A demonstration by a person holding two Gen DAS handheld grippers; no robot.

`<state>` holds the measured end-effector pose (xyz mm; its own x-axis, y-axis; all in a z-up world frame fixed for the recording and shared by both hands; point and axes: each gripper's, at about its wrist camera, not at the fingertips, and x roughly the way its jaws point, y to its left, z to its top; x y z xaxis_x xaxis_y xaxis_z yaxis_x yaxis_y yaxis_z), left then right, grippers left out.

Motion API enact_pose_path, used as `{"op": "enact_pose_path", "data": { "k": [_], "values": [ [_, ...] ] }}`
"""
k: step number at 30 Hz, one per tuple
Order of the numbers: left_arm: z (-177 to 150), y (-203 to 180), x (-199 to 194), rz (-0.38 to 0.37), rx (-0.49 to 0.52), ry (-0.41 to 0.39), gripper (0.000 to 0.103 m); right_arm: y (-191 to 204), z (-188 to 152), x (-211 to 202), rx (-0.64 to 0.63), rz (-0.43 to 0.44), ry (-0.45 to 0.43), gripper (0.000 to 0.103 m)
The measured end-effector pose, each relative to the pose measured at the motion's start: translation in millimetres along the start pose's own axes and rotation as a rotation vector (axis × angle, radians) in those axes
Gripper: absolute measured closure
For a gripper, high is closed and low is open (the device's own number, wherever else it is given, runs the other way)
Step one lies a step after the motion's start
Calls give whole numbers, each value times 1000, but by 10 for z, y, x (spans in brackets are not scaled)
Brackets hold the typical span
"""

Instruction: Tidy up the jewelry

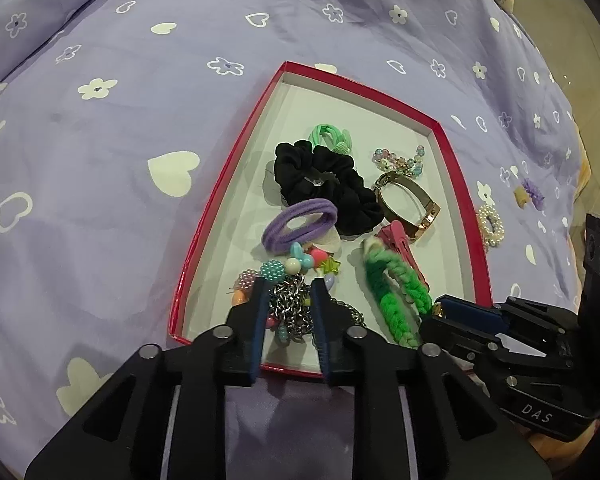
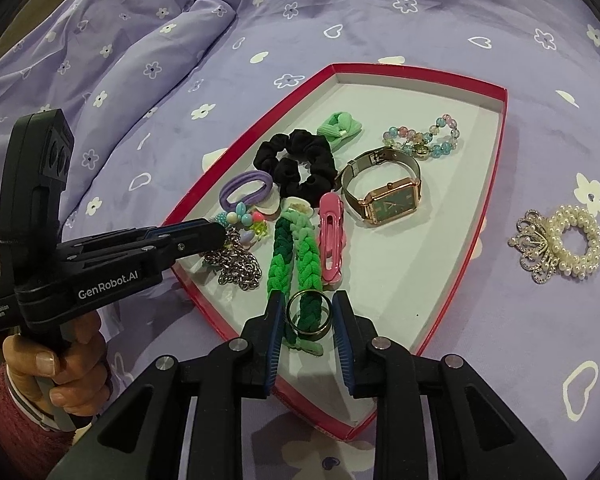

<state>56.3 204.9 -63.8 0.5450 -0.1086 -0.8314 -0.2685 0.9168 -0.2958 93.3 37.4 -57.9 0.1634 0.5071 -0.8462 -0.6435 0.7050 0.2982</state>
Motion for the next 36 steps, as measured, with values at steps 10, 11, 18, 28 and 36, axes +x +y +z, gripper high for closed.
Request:
{"op": "enact_pose_path", "data": {
  "k": [10, 11, 18, 28, 36],
  "values": [
    [-10, -2, -84, -3, -3, -7, 76, 12, -19, -38, 5, 7, -7, 73],
    [-10, -5, -88, -2, -4, -7, 76, 10, -22, -43, 5, 6, -9, 72],
    [-26, -9, -124, 0, -10, -10, 70, -3, -41, -74, 15, 7, -15, 72],
    [-40, -14, -214, 8, -18, -28, 46, -12, -69, -180, 17, 1, -38, 56],
    [-80, -24, -366, 26, -16, -59, 35, -79, -140, -408, 39, -7, -113, 47]
  ]
}}
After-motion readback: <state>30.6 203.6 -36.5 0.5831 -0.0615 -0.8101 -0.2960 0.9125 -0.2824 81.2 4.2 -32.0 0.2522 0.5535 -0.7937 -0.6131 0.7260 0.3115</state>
